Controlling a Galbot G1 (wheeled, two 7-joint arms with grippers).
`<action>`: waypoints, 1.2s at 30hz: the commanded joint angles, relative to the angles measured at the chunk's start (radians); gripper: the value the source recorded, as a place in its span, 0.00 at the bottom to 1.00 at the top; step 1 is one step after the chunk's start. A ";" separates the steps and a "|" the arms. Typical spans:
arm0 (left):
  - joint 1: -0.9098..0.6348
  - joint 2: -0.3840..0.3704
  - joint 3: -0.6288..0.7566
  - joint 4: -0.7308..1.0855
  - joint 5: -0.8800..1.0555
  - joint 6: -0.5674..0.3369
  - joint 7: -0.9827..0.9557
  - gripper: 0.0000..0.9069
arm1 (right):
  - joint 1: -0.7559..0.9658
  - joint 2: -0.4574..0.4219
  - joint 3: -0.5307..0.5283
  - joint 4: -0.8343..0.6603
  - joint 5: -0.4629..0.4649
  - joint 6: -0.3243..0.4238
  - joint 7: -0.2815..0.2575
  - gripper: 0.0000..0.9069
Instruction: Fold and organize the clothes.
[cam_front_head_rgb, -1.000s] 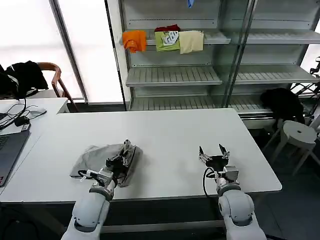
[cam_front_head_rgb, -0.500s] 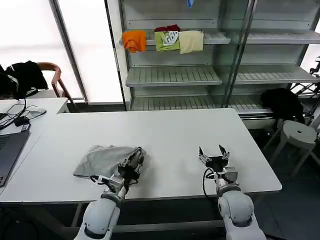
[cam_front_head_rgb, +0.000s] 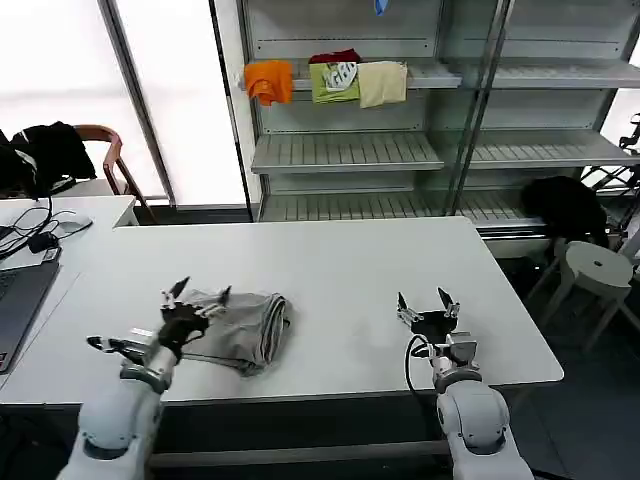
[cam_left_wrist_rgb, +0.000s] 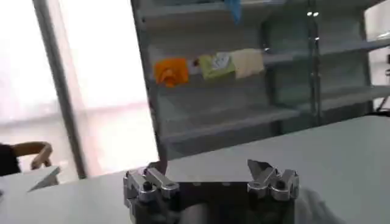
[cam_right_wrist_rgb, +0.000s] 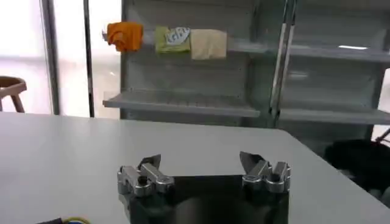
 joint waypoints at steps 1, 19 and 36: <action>-0.029 0.147 -0.170 0.266 -0.156 0.014 -0.001 1.00 | 0.000 0.001 -0.010 0.001 -0.009 -0.002 -0.005 1.00; 0.013 0.087 -0.099 0.252 -0.204 0.035 0.015 1.00 | -0.026 -0.003 0.008 0.021 -0.009 0.003 -0.011 1.00; 0.034 0.053 -0.074 0.233 -0.193 0.029 0.044 0.01 | -0.031 -0.002 0.010 0.025 -0.007 0.002 -0.007 1.00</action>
